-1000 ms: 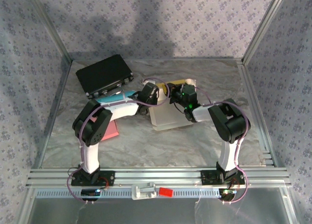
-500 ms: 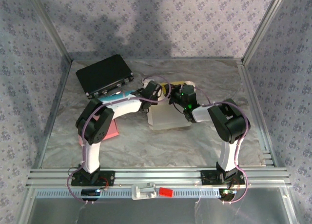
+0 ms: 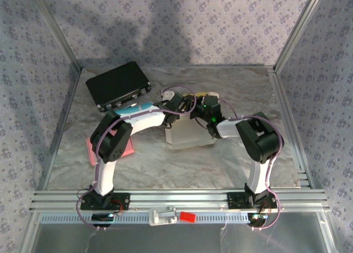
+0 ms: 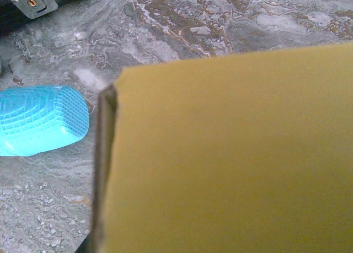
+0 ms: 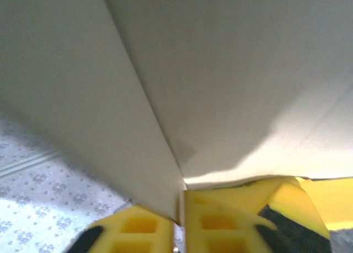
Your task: Fold the paper box
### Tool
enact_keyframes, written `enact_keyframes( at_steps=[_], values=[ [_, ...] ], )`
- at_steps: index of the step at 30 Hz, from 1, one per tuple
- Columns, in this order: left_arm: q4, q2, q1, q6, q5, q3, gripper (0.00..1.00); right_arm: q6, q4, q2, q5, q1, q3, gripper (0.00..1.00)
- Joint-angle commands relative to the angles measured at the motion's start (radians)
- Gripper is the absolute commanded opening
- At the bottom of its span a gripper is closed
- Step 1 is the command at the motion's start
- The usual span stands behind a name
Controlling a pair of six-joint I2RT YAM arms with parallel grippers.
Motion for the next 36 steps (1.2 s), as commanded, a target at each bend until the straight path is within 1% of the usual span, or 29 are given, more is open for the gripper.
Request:
enact_keyframes(
  at_steps=[1, 2, 4, 6, 9, 10, 12, 15, 16, 19, 22, 27, 32, 36],
  values=[
    [-0.023, -0.004, 0.010, 0.030, -0.053, -0.011, 0.00, -0.056, -0.162, -0.076, -0.067, -0.012, 0.024, 0.28],
    [-0.024, -0.013, 0.012, 0.043, -0.052, -0.014, 0.00, -0.090, -0.220, -0.103, -0.083, -0.021, 0.034, 0.34],
    [-0.040, -0.036, 0.017, 0.052, -0.051, -0.021, 0.00, -0.159, -0.397, -0.181, -0.088, -0.041, 0.041, 0.46],
    [-0.070, -0.057, 0.029, 0.053, -0.039, -0.020, 0.00, -0.202, -0.506, -0.262, -0.083, -0.067, 0.028, 0.52],
    [-0.128, -0.087, 0.047, 0.053, -0.019, -0.013, 0.00, -0.214, -0.558, -0.355, -0.111, -0.128, 0.010, 0.56],
    [-0.152, -0.094, 0.056, 0.051, -0.011, -0.006, 0.00, -0.230, -0.615, -0.383, -0.122, -0.148, 0.021, 0.56],
    [-0.203, -0.102, 0.067, 0.050, 0.010, 0.017, 0.00, -0.303, -0.783, -0.428, -0.141, -0.189, 0.090, 0.57],
    [-0.272, -0.119, 0.080, 0.051, 0.027, 0.060, 0.00, -0.473, -1.061, -0.447, -0.141, -0.239, 0.251, 0.57],
    [-0.293, -0.127, 0.082, 0.054, 0.033, 0.074, 0.00, -0.531, -1.158, -0.439, -0.132, -0.254, 0.316, 0.56],
    [-0.334, -0.148, 0.090, 0.063, 0.070, 0.117, 0.00, -0.665, -1.354, -0.378, -0.104, -0.283, 0.505, 0.49],
    [-0.417, -0.156, 0.092, 0.081, 0.100, 0.158, 0.00, -0.753, -1.477, -0.284, -0.087, -0.289, 0.662, 0.49],
    [-0.435, -0.184, 0.098, 0.088, 0.167, 0.164, 0.00, -0.796, -1.529, -0.123, -0.122, -0.276, 0.800, 0.45],
    [-0.419, -0.199, 0.107, 0.105, 0.248, 0.162, 0.00, -0.890, -1.591, -0.007, -0.079, -0.253, 0.935, 0.46],
    [-0.412, -0.206, 0.120, 0.116, 0.289, 0.158, 0.00, -0.907, -1.625, 0.040, -0.089, -0.246, 0.948, 0.46]
  ],
)
